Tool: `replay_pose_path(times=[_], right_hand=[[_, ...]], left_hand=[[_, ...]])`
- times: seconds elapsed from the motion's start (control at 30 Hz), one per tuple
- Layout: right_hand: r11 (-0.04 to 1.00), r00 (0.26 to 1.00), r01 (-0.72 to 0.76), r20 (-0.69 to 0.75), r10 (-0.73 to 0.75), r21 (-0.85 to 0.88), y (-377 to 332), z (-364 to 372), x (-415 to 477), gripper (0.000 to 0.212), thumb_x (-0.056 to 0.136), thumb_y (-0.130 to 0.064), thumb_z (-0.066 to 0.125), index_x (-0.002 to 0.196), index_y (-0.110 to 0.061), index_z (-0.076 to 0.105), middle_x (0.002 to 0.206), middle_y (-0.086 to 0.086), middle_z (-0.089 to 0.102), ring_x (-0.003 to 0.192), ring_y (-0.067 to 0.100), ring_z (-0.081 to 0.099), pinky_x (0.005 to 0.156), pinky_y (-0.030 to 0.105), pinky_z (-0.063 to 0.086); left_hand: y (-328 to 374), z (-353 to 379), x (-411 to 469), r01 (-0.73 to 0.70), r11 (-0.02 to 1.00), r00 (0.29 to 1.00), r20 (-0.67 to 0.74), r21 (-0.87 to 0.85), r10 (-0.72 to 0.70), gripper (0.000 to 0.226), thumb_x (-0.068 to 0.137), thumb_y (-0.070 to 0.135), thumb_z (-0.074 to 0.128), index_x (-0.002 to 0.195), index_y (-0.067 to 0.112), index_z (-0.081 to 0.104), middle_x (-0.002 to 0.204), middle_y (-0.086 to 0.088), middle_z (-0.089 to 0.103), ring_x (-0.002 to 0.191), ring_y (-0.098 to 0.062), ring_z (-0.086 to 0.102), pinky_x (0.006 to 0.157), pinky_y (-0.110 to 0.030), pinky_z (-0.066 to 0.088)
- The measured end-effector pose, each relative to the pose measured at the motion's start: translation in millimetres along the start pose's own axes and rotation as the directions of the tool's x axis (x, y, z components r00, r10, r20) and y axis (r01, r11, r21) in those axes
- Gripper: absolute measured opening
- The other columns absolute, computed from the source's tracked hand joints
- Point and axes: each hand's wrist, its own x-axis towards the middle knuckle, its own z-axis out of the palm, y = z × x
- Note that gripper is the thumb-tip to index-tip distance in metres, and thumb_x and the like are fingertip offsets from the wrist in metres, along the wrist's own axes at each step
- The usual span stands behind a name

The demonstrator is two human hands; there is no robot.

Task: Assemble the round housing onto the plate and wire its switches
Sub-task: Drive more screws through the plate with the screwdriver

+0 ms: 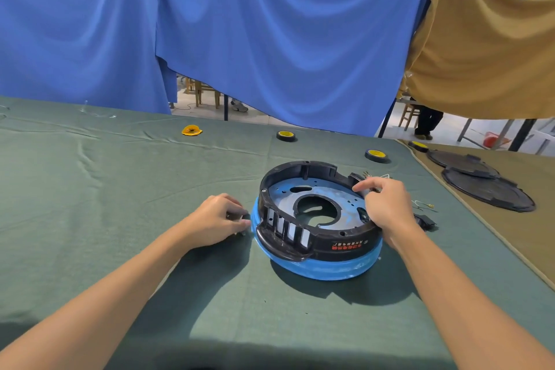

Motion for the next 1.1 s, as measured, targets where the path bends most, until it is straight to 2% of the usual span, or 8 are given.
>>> replay_pose_path(times=[0.1, 0.3, 0.4, 0.57, 0.67, 0.83, 0.97, 1.1], right_hand=[[1.0, 1.0, -0.013, 0.014, 0.013, -0.011, -1.1, 0.8, -5.2, 0.047, 0.088, 0.01, 0.038, 0.081, -0.025, 0.07, 0.136, 0.006, 0.057, 0.074, 0.003, 0.047, 0.063, 0.035, 0.052], [0.998, 0.997, -0.037, 0.076, 0.033, 0.046, -2.9, -2.8, -16.5, 0.045, 0.091, 0.011, 0.038, 0.082, -0.018, 0.071, 0.145, 0.004, 0.049, 0.129, 0.027, 0.047, 0.096, 0.044, 0.049], [0.995, 0.995, -0.054, 0.09, 0.046, 0.085, -4.0, -3.7, -21.2, 0.044, 0.089, 0.012, 0.038, 0.084, -0.017, 0.071, 0.136, 0.005, 0.055, 0.123, 0.027, 0.052, 0.086, 0.043, 0.052], [0.974, 0.988, -0.118, 0.124, 0.095, 0.196, -2.9, -5.3, -26.0, 0.029, 0.087, -0.004, 0.055, 0.106, -0.023, 0.063, 0.107, -0.001, 0.063, 0.083, 0.017, 0.061, 0.066, 0.039, 0.052], [0.962, 0.987, -0.14, 0.108, 0.118, 0.235, -0.2, 1.5, -34.1, 0.039, 0.084, 0.0, 0.048, 0.108, -0.029, 0.059, 0.101, -0.006, 0.062, 0.063, 0.015, 0.056, 0.048, 0.028, 0.04], [0.945, 0.983, -0.177, 0.095, 0.157, 0.276, -8.5, 21.7, -39.5, 0.038, 0.091, 0.001, 0.041, 0.114, -0.025, 0.057, 0.109, -0.001, 0.059, 0.087, 0.023, 0.062, 0.059, 0.035, 0.048], [0.93, 0.98, -0.2, 0.083, 0.183, 0.309, -19.6, 35.2, -40.7, 0.041, 0.088, 0.005, 0.04, 0.115, -0.021, 0.057, 0.111, 0.004, 0.058, 0.094, 0.025, 0.06, 0.063, 0.035, 0.048], [0.933, 0.979, -0.205, 0.06, 0.196, 0.294, -26.2, 43.5, -47.5, 0.043, 0.084, 0.008, 0.04, 0.107, -0.023, 0.057, 0.106, 0.003, 0.058, 0.081, 0.016, 0.058, 0.054, 0.028, 0.041]], left_hand=[[-2.3, -1.8, -0.2, -0.025, 0.998, 0.999, 0.046, 0.059, 0.023, 0.032, 0.087, 0.032, 0.075, 0.113, 0.014, 0.075, 0.11, 0.006, 0.06, 0.106, -0.014, 0.054, 0.094, -0.027, 0.043], [-8.0, 4.5, -5.7, -0.119, 0.979, 0.981, -0.129, 0.168, 0.142, 0.011, 0.09, 0.023, 0.072, 0.091, 0.017, 0.081, 0.095, -0.001, 0.069, 0.091, -0.018, 0.061, 0.08, -0.019, 0.039], [-9.4, 6.8, -10.4, -0.111, 0.956, 0.975, -0.159, 0.27, 0.158, 0.018, 0.097, 0.024, 0.061, 0.099, 0.019, 0.079, 0.098, -0.004, 0.066, 0.097, -0.023, 0.059, 0.085, -0.029, 0.042], [-8.6, 6.0, -6.8, -0.068, 0.929, 0.985, -0.122, 0.364, 0.119, 0.023, 0.099, 0.013, 0.052, 0.113, 0.01, 0.07, 0.111, -0.007, 0.066, 0.107, -0.026, 0.059, 0.092, -0.03, 0.043], [-3.6, 2.7, -7.9, 0.019, 0.976, 0.949, -0.312, 0.215, 0.05, 0.016, 0.095, 0.002, 0.056, 0.109, 0.002, 0.065, 0.107, -0.012, 0.068, 0.102, -0.031, 0.061, 0.088, -0.035, 0.045], [42.9, -10.4, -6.2, -0.086, 0.995, 0.778, -0.627, -0.043, 0.041, 0.009, 0.091, -0.003, 0.063, 0.091, 0.006, 0.06, 0.084, -0.003, 0.062, 0.079, -0.029, 0.06, 0.073, -0.038, 0.048], [86.2, -11.6, -7.0, -0.297, 0.955, 0.803, -0.543, -0.004, 0.248, 0.017, 0.091, -0.002, 0.063, 0.089, 0.013, 0.057, 0.08, 0.01, 0.055, 0.074, -0.011, 0.056, 0.07, -0.024, 0.047], [95.3, -1.6, -5.8, -0.332, 0.943, 0.839, -0.447, 0.033, 0.311, 0.007, 0.093, 0.0, 0.061, 0.094, 0.007, 0.059, 0.087, 0.004, 0.058, 0.082, -0.019, 0.058, 0.074, -0.029, 0.049]])
